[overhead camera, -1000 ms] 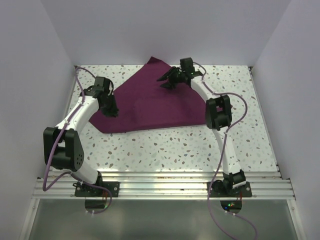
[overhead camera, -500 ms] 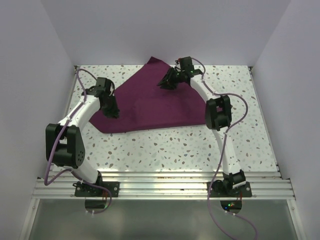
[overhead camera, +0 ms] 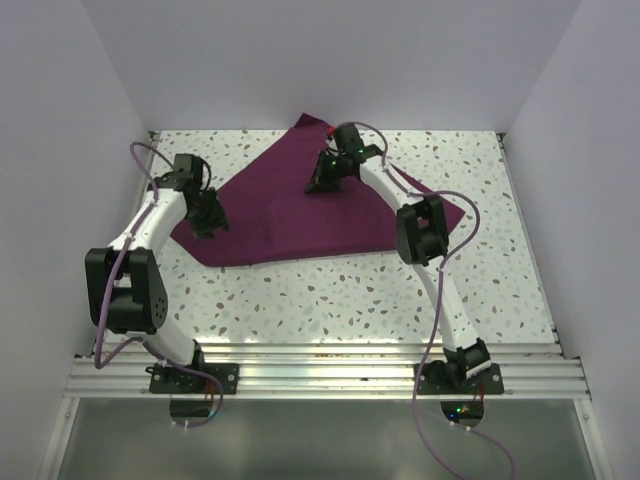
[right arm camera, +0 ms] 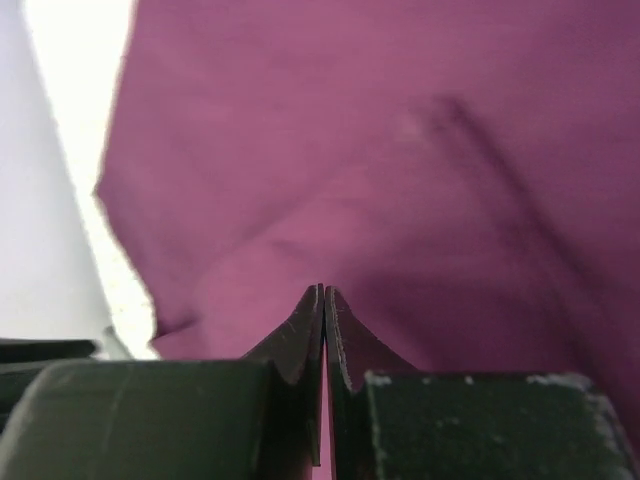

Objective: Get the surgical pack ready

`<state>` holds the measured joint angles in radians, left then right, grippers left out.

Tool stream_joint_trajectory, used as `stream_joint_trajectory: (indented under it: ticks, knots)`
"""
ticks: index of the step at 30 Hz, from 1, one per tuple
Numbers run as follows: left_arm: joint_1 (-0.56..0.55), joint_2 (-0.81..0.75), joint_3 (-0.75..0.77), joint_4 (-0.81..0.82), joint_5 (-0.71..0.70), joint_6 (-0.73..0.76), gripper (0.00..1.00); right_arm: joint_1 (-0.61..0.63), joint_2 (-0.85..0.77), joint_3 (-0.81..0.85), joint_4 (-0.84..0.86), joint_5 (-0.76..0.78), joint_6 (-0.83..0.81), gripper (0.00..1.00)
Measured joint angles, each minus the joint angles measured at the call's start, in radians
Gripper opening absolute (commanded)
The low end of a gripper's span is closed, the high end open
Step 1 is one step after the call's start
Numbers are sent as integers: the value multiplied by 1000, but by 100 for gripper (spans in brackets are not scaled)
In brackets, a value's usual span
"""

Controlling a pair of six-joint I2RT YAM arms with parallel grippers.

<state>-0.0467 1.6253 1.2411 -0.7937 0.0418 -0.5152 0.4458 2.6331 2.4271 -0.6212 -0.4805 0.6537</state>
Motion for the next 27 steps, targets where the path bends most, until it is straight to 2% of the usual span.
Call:
stream_joint_trajectory:
  ticks: [3, 10, 14, 16, 19, 21, 22, 25, 26, 27]
  knots:
    - [66, 0, 7, 2, 5, -2, 51, -24, 36, 6, -30, 31, -21, 0]
    - [174, 32, 18, 10, 41, 3, 47, -65, 64, 43, -82, 95, -50, 0]
    - [178, 45, 9, 25, 80, 0, 37, -71, 64, 44, -90, 108, -53, 0]
    - [177, 45, -2, 30, 100, -2, 36, -72, 64, 46, -92, 106, -53, 0]
    - [177, 45, -26, 49, 127, -16, 37, -76, 64, 48, -93, 98, -58, 0]
    - [177, 45, -35, 58, 138, -18, 41, -80, 63, 48, -94, 93, -61, 3]
    - [176, 45, -37, 61, 143, -18, 41, -82, 62, 48, -95, 93, -63, 7]
    - [176, 45, -37, 83, 163, -2, 43, -95, 48, 48, -99, 98, -67, 34]
    - [176, 45, -37, 89, 176, 13, 45, -103, 40, 48, -103, 102, -68, 46]
    - [176, 45, -37, 97, 193, 31, 46, -113, 27, 43, -104, 101, -67, 50]
